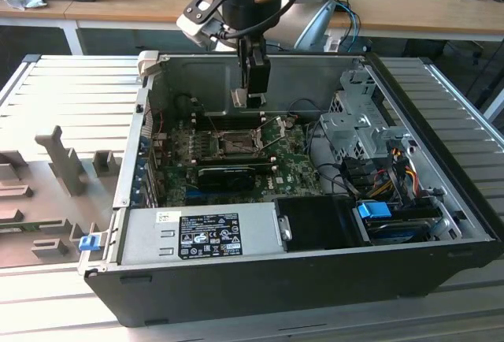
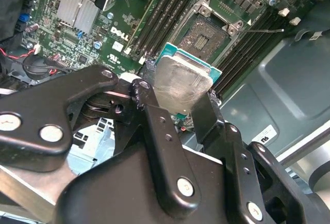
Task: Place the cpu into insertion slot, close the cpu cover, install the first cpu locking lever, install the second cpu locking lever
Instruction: 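Place the cpu into insertion slot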
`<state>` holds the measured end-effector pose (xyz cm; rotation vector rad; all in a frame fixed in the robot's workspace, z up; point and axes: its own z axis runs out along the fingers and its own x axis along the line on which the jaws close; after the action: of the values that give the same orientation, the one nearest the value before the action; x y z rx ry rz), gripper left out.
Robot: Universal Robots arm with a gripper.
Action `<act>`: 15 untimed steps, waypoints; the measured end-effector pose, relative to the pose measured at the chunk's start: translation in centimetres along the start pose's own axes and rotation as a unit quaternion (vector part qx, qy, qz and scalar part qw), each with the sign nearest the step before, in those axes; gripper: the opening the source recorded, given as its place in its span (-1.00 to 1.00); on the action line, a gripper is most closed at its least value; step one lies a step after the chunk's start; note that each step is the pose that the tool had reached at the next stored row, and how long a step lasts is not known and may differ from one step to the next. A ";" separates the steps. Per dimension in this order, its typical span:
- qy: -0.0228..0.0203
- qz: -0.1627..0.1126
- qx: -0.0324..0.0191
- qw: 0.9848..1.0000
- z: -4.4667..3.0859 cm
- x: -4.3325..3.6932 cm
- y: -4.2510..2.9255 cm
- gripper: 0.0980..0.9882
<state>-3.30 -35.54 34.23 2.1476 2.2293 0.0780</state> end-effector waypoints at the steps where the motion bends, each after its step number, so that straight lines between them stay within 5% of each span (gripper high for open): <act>1: 0.000 0.002 0.000 1.000 0.02 0.00 0.00 -0.04; 8: -0.003 0.045 0.000 0.999 0.22 0.00 -0.02 -0.04; 15: -0.003 0.050 0.000 0.999 0.47 0.00 -0.03 -0.04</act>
<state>-3.30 -35.54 33.76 2.2559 2.1162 0.0742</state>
